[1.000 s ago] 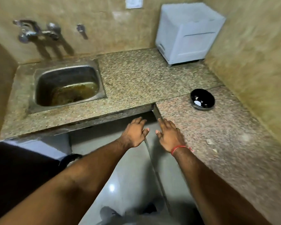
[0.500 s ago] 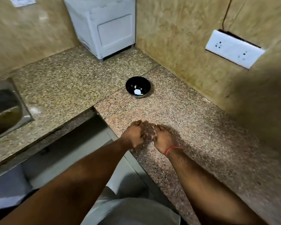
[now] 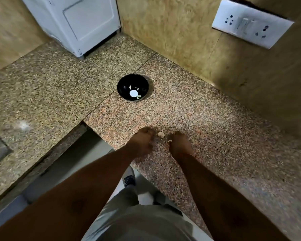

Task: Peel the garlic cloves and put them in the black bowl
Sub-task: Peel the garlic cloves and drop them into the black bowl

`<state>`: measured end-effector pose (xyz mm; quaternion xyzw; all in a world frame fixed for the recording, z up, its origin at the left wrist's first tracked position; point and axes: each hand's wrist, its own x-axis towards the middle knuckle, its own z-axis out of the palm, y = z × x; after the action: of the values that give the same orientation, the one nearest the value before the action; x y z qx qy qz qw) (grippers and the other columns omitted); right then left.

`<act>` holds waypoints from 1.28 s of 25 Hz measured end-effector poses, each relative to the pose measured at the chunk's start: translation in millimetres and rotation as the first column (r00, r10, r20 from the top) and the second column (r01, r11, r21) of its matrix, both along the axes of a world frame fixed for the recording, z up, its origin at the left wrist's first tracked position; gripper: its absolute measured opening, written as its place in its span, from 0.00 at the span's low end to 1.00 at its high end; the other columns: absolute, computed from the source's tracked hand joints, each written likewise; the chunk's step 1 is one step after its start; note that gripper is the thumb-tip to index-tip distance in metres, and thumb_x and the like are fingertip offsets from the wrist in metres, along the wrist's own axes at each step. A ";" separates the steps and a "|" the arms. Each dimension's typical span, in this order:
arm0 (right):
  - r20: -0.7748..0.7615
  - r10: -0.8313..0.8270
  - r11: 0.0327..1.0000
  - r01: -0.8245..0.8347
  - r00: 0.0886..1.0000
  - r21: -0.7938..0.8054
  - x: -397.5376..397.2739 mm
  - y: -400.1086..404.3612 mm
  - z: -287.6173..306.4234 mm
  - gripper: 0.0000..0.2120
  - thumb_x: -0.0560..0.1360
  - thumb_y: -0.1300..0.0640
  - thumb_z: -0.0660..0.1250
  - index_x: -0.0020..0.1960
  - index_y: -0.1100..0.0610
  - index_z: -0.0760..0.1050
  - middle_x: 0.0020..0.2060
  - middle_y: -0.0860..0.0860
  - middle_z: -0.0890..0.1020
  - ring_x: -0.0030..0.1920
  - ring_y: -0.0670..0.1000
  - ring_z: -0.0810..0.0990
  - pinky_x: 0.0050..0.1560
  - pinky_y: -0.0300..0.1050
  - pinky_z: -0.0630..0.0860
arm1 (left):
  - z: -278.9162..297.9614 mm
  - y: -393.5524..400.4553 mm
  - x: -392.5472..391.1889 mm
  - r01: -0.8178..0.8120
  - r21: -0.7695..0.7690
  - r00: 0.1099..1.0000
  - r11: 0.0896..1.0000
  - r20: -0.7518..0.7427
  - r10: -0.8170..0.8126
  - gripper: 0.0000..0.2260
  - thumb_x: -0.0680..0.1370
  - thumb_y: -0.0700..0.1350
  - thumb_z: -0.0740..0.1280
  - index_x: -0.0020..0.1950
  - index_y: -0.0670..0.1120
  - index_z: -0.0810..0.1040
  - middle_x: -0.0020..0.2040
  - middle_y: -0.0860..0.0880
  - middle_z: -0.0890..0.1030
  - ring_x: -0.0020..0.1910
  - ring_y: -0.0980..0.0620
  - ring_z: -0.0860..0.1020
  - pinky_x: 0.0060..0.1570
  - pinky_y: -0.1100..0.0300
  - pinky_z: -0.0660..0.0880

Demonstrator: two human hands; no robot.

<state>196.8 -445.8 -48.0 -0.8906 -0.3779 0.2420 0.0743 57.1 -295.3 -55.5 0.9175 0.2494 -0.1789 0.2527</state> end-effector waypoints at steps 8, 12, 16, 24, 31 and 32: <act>0.020 -0.069 0.972 0.063 0.997 0.225 20.2 67.3 25.6 0.05 0.80 0.57 0.63 0.47 0.55 0.77 0.43 0.53 0.81 0.43 0.56 0.80 0.41 0.46 0.74 | -7.5 59.0 3.4 -0.009 0.011 1.000 1.000 0.030 0.008 0.24 0.75 0.51 0.66 0.69 0.42 0.74 0.66 0.40 0.74 0.65 0.38 0.73 0.59 0.47 0.77; 0.010 0.038 0.921 -0.039 0.999 0.388 22.8 143.4 39.8 0.12 0.79 0.51 0.60 0.49 0.53 0.81 0.41 0.52 0.83 0.41 0.56 0.81 0.40 0.47 0.76 | 0.8 90.0 -3.0 -0.107 0.008 0.994 0.994 0.008 0.107 0.24 0.75 0.53 0.65 0.67 0.42 0.73 0.65 0.41 0.74 0.64 0.39 0.74 0.58 0.48 0.78; -0.022 0.025 0.917 -0.014 0.999 0.399 19.9 211.0 59.1 0.12 0.75 0.56 0.67 0.55 0.50 0.84 0.51 0.53 0.87 0.49 0.59 0.84 0.49 0.49 0.82 | 0.1 111.0 -16.0 -0.127 0.023 0.991 0.992 0.046 0.126 0.27 0.75 0.51 0.68 0.72 0.42 0.72 0.71 0.41 0.71 0.69 0.40 0.72 0.64 0.51 0.76; -0.059 -0.016 0.918 0.038 0.998 0.394 34.0 240.4 43.0 0.12 0.76 0.57 0.66 0.56 0.50 0.85 0.53 0.51 0.87 0.51 0.55 0.85 0.57 0.52 0.82 | -5.0 119.0 -19.4 -0.117 0.044 0.988 0.992 0.109 0.111 0.28 0.76 0.47 0.69 0.76 0.45 0.70 0.74 0.44 0.70 0.74 0.44 0.67 0.68 0.52 0.73; -0.002 -0.047 0.914 0.044 0.999 0.404 24.9 124.8 17.5 0.10 0.76 0.56 0.67 0.51 0.51 0.86 0.47 0.49 0.88 0.43 0.51 0.85 0.48 0.46 0.83 | 8.3 84.0 -4.9 -0.036 0.067 0.995 0.997 0.095 0.030 0.25 0.77 0.45 0.67 0.73 0.40 0.72 0.71 0.40 0.72 0.72 0.40 0.67 0.68 0.50 0.72; -0.010 -0.038 0.930 0.039 0.999 0.367 24.8 105.4 9.8 0.09 0.74 0.55 0.69 0.51 0.50 0.87 0.48 0.48 0.87 0.45 0.50 0.85 0.49 0.43 0.82 | 7.0 75.1 -3.5 -0.023 0.053 0.995 0.998 0.101 0.018 0.25 0.76 0.45 0.67 0.72 0.39 0.73 0.71 0.39 0.73 0.72 0.38 0.68 0.67 0.48 0.73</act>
<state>221.6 -340.4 -38.2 -0.8680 -0.3986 0.1669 0.2445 53.6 -220.2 -48.5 0.9294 0.2505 -0.1230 0.2417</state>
